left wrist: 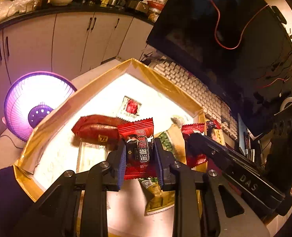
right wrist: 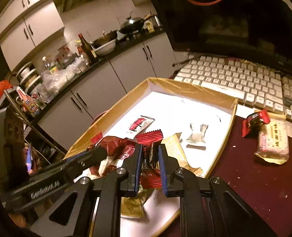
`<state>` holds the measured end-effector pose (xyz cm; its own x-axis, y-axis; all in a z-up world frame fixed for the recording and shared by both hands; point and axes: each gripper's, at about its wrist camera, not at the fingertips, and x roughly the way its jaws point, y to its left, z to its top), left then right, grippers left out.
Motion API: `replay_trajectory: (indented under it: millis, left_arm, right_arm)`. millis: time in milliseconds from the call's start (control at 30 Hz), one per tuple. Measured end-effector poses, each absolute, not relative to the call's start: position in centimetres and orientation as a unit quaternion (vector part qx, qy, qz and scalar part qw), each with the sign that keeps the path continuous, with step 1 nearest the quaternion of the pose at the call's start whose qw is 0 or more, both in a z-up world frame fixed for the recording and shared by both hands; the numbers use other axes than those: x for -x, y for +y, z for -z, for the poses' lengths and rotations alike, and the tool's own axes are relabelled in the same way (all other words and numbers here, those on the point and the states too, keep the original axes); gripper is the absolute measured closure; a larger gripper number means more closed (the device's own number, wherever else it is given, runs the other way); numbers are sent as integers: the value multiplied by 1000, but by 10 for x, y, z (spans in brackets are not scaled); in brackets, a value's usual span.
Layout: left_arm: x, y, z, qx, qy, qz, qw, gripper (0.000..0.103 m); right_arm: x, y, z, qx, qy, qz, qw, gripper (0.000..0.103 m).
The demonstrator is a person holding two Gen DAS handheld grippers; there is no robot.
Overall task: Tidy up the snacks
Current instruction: 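Carry the red candies in both tools over the yellow tray, then open both tools to drop the red candies into the tray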
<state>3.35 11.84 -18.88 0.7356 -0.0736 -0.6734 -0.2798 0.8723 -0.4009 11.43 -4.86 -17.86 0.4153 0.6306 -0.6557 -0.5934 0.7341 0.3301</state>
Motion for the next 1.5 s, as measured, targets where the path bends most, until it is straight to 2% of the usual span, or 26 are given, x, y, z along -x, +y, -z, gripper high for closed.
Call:
replay_trajectory:
  millis: [333, 1500]
  left_arm:
    - [-41, 124, 198, 230, 367, -73, 898, 80]
    - [-49, 116, 209, 202, 385, -92, 896, 80]
  right_arm:
    - [-121, -36, 195, 24, 401, -330, 854, 87]
    - [-119, -31, 200, 48, 397, -329, 855, 83]
